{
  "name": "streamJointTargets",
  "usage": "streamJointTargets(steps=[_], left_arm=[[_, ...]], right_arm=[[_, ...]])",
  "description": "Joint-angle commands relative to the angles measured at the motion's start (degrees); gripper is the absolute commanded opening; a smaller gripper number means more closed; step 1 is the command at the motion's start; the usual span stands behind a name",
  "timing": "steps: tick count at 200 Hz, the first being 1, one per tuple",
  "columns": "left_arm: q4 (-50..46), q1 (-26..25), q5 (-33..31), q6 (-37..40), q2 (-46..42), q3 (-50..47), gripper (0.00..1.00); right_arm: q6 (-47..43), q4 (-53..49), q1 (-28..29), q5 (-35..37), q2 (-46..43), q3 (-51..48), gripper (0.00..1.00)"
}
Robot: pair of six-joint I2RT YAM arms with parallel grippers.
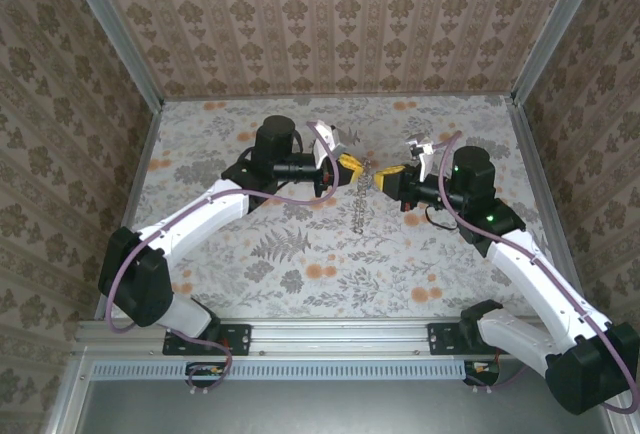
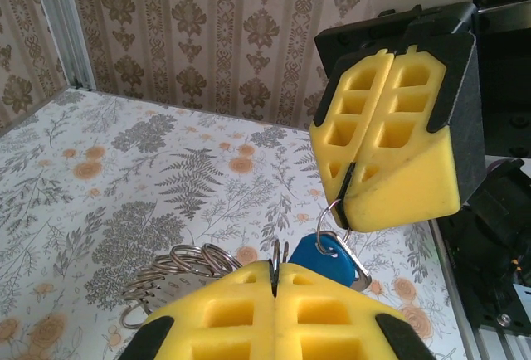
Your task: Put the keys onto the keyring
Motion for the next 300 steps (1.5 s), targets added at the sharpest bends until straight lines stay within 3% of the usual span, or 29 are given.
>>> streamJointTargets(steps=[1, 300], left_arm=[[0.62, -0.4, 2.11, 0.78, -0.06, 2.03, 0.0], [-1.73, -1.2, 2.94, 0.08, 0.69, 3.52, 0.0]], right_arm=[[0.05, 1.68, 0.36, -1.47, 0.02, 1.02, 0.0], [-1.93, -0.58, 1.1, 1.45, -0.37, 3.31, 0.0]])
